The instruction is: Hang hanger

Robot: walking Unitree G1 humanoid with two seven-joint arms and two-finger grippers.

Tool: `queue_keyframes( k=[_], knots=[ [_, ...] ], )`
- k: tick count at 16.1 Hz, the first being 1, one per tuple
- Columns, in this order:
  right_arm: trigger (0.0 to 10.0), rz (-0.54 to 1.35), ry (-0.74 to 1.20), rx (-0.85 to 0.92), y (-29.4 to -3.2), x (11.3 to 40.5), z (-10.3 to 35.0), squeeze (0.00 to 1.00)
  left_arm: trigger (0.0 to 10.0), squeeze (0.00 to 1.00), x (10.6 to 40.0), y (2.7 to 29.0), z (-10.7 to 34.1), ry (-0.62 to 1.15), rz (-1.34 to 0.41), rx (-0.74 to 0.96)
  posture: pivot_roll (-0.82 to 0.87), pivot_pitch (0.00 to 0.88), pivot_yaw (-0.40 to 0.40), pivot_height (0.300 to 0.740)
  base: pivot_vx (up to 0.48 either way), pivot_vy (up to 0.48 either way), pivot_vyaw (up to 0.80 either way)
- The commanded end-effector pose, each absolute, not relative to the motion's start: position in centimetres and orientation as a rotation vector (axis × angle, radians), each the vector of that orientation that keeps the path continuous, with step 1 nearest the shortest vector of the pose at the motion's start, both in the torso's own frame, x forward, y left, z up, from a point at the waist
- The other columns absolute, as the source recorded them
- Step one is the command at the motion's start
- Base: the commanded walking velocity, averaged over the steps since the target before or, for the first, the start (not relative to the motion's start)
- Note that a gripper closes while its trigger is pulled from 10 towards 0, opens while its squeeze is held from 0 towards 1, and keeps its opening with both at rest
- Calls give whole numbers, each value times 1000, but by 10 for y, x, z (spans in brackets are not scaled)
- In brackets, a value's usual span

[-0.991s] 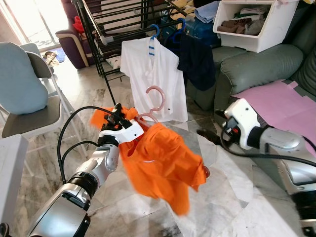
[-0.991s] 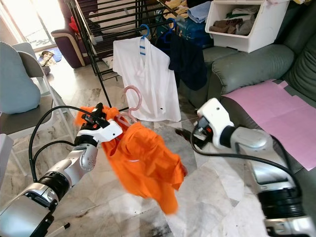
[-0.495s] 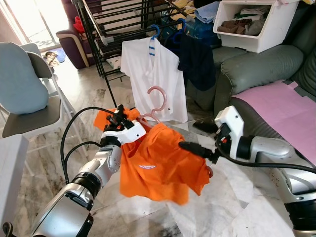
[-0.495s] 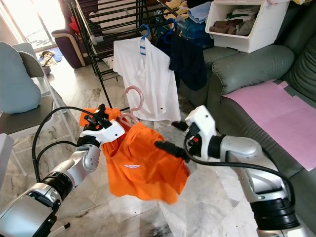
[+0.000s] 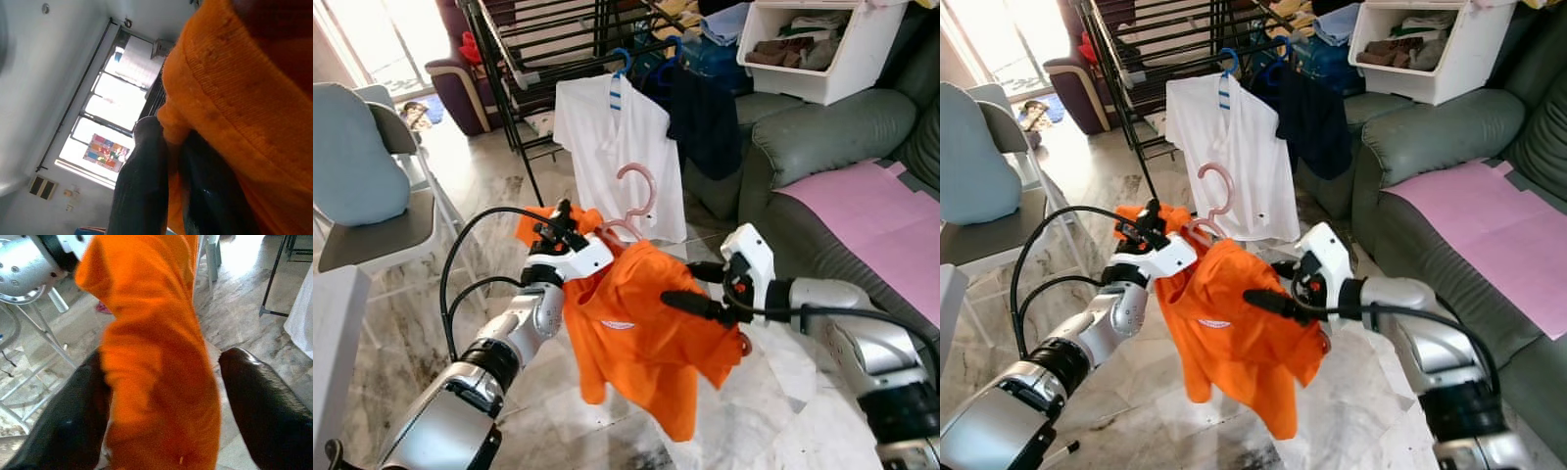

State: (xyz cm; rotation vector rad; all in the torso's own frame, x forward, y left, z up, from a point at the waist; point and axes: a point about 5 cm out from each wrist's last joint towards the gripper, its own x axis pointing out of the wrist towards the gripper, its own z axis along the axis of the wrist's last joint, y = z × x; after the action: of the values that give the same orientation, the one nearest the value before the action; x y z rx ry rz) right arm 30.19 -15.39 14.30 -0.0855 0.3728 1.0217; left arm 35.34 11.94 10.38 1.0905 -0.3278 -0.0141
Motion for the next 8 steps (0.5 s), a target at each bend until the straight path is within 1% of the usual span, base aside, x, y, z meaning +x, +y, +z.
queue_keyframes(
  k=[1,4,8],
  knots=[
    [0,1043,361,-133,-151,308,147,0,10000,0,355,115,110,-366,-23,1083,-234,0,101,740,0,0,0],
    [0,1047,360,-171,-151,319,151,0,10000,0,352,112,108,-373,-39,1083,-236,0,102,740,0,0,0],
    [0,1079,361,-223,-147,326,151,0,10000,0,352,108,108,-381,-51,1081,-235,0,100,740,0,0,0]
  ],
)
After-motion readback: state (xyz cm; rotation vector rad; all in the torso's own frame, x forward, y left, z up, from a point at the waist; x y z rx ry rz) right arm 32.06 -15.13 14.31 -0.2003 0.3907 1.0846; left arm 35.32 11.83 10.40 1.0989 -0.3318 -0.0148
